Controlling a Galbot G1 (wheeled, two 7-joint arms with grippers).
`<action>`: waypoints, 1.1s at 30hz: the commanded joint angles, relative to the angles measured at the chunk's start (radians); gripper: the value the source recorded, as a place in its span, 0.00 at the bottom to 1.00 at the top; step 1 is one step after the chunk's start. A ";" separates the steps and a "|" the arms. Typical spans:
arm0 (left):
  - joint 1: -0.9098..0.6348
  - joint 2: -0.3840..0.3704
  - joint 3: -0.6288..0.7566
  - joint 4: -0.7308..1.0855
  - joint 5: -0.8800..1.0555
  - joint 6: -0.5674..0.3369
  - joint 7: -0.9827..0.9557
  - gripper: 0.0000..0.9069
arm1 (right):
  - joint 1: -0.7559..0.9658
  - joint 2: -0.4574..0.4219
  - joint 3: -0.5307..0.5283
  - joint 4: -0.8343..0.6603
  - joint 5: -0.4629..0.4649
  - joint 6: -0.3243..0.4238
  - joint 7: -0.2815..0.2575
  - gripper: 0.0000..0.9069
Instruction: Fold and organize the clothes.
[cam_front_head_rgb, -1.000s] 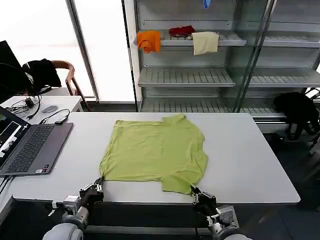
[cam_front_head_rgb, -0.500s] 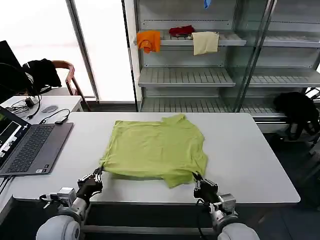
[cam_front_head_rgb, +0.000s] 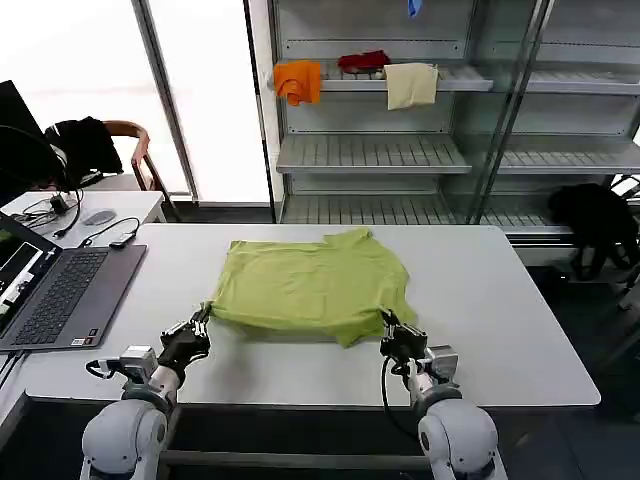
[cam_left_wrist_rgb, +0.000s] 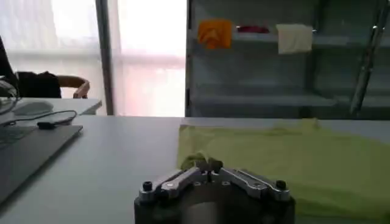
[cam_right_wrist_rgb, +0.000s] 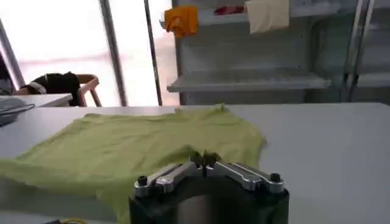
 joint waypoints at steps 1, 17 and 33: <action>-0.062 0.002 0.001 0.050 0.001 0.004 0.001 0.01 | 0.071 0.004 0.000 -0.058 0.012 -0.006 0.011 0.00; -0.141 0.006 0.008 0.191 0.020 0.001 0.004 0.01 | 0.211 0.019 -0.006 -0.228 -0.053 -0.001 -0.013 0.00; -0.183 0.009 0.032 0.261 0.051 -0.026 0.004 1.00 | 0.253 0.042 0.001 -0.303 -0.118 0.021 -0.028 1.00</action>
